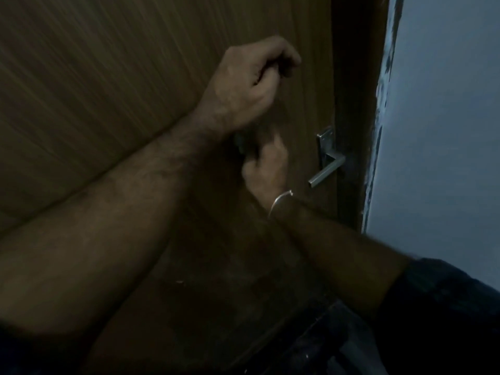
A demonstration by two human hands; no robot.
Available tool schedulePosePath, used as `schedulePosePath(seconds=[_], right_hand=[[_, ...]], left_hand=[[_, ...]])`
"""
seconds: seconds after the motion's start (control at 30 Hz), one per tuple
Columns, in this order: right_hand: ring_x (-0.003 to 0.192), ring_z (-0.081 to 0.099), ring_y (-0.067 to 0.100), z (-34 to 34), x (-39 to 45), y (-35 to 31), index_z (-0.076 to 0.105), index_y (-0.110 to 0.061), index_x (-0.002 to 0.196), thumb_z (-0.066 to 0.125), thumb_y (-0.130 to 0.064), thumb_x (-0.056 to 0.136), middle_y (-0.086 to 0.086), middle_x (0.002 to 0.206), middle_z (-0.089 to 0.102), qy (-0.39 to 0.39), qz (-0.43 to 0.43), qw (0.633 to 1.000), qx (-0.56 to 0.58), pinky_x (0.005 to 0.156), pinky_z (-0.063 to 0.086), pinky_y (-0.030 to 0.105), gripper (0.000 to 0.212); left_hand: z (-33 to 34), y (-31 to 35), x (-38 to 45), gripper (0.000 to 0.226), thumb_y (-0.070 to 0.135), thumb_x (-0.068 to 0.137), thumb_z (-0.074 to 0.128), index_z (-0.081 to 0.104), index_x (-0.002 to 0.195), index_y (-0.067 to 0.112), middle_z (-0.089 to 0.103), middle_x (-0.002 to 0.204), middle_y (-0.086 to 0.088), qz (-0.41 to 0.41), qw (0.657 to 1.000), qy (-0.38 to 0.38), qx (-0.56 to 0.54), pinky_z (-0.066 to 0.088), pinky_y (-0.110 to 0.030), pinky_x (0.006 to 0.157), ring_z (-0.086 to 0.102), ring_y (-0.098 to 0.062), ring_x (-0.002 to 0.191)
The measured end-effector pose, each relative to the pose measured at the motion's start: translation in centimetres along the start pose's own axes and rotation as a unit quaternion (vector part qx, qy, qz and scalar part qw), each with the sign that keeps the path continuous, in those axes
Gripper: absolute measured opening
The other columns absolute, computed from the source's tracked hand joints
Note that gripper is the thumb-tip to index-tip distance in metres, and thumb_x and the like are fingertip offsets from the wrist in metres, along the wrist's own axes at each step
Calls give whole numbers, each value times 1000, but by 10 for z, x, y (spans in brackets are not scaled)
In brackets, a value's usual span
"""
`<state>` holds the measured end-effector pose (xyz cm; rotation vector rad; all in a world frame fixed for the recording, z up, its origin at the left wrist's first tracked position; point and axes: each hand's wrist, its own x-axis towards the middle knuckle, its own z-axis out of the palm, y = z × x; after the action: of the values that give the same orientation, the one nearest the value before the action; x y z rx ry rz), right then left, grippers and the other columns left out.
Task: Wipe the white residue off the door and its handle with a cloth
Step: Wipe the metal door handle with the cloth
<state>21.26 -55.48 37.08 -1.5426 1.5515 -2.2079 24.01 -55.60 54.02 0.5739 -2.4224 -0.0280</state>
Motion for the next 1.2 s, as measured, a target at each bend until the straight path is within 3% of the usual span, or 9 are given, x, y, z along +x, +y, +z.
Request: schedulePosePath(seconds=[0.1, 0.23, 0.33, 0.43, 0.53, 0.67, 0.83, 1.0, 1.2], right_hand=[[92, 60, 26, -27, -84, 44, 67, 0, 95, 51, 1, 84, 18, 101, 64, -205, 32, 978, -15, 86, 53, 40, 20], [88, 56, 4, -27, -74, 77, 62, -17, 90, 47, -14, 85, -1, 93, 61, 26, 259, 965, -32, 79, 48, 11, 16], [89, 53, 1, -5, -92, 59, 61, -20, 95, 46, -19, 87, -3, 96, 58, -8, 141, 989, -52, 89, 31, -2, 17], [94, 64, 26, -17, -122, 78, 67, -7, 93, 46, -22, 88, 13, 97, 67, -87, 229, 970, -8, 90, 36, 9, 27], [103, 63, 29, -18, -97, 104, 65, -4, 100, 56, -8, 88, 14, 104, 67, 35, 453, 890, -40, 87, 40, 19, 16], [94, 59, 10, -2, -123, 66, 67, -9, 98, 63, -3, 82, 4, 99, 67, -32, 332, 943, -3, 89, 46, 21, 17], [98, 61, 20, -34, -74, 123, 64, -8, 106, 61, -13, 90, 9, 107, 66, 20, 509, 857, -70, 80, 37, 21, 16], [100, 61, 14, -52, -60, 121, 65, -15, 106, 58, -20, 92, -3, 104, 64, -9, 416, 909, 19, 85, 48, 27, 16], [100, 64, 27, -81, -9, 161, 67, -8, 112, 50, 4, 89, 13, 109, 68, 100, 554, 813, 145, 91, 54, 43, 31]], left_hand=[[10, -2, -9, 34, 0, 88, 41, 67, 109, 3, 70, 99, -8, -18, 1000, -22, -6, 51, -23, 81, 65, -13, 91], [30, -8, -32, 33, 6, 90, 44, 68, 113, 8, 69, 105, -3, -47, 995, -83, -4, 48, -16, 84, 64, -10, 98], [51, -18, -51, 32, 5, 90, 48, 67, 115, 8, 70, 110, -6, -56, 989, -133, 23, 47, -19, 87, 64, -15, 102], [69, -27, -70, 34, 10, 90, 54, 64, 122, 14, 67, 120, -4, -40, 970, -221, 98, 41, -30, 97, 58, -18, 113], [79, -37, -80, 39, 18, 89, 57, 60, 127, 22, 61, 130, 2, -4, 949, -268, 163, 31, -36, 108, 48, -15, 128], [91, -41, -89, 44, 25, 89, 57, 55, 133, 28, 52, 143, 9, 30, 932, -280, 228, 15, -37, 117, 30, -10, 143], [107, -47, -94, 50, 36, 93, 50, 45, 142, 30, 39, 155, 8, 58, 904, -327, 270, -10, -40, 119, 11, -12, 150], [119, -43, -94, 53, 42, 92, 47, 43, 143, 29, 39, 155, 6, 60, 891, -335, 301, -29, -39, 110, 8, -15, 151], [128, -45, -93, 58, 42, 92, 47, 37, 147, 30, 30, 159, 7, 43, 894, -337, 292, -39, -37, 104, -9, -8, 148]])
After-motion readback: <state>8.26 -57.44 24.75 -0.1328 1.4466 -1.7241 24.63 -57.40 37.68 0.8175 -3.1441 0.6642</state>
